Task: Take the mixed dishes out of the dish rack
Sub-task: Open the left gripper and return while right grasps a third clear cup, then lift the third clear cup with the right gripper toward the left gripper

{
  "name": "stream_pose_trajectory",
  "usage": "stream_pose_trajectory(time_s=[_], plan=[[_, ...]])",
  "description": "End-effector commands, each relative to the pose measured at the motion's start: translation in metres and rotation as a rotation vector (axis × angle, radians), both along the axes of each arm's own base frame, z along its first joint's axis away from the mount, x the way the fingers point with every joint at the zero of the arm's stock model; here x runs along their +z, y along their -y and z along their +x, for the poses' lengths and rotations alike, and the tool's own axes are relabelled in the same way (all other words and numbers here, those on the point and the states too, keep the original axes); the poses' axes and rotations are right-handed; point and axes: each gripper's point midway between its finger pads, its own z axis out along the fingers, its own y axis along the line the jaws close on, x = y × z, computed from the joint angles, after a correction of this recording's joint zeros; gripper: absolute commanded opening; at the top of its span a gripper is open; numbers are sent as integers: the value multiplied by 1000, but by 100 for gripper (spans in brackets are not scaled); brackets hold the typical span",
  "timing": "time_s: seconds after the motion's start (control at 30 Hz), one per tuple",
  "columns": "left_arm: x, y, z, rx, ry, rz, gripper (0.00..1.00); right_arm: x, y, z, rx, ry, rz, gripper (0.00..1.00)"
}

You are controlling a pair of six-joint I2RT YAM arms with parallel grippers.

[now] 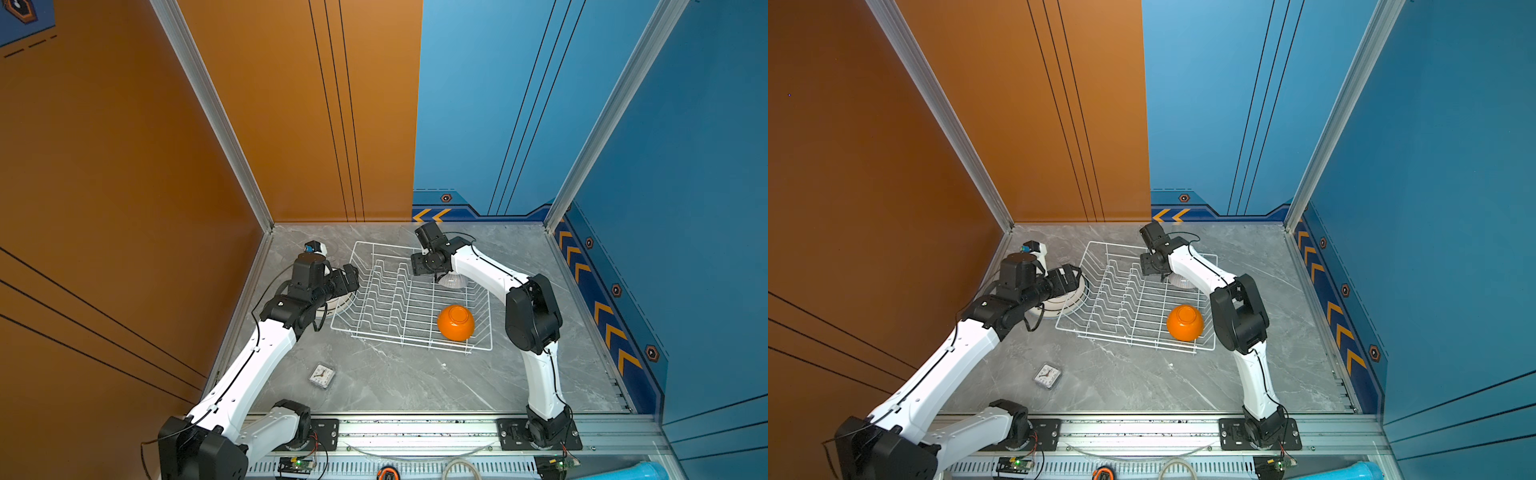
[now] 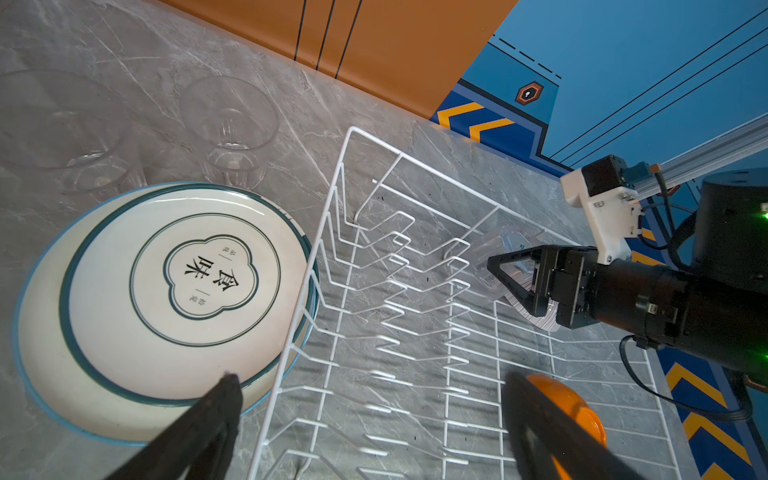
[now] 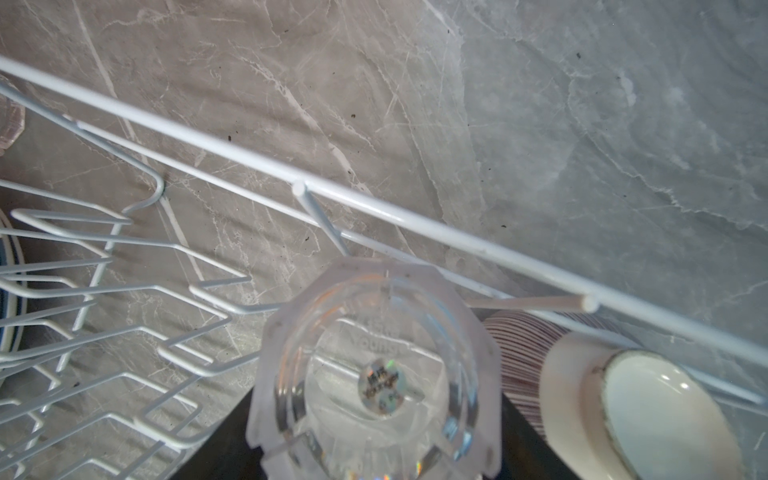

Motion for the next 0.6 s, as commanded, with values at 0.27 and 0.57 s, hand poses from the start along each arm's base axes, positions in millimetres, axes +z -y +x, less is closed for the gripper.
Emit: stream_pose_trajectory(time_s=[0.27,0.57], plan=[[-8,14,-4,-35,-27,-30,98,31,7,-14,8,32,-5,59],[-10,20,-5,-45,-30,-43,98,51,12,-27,1,55,47,58]])
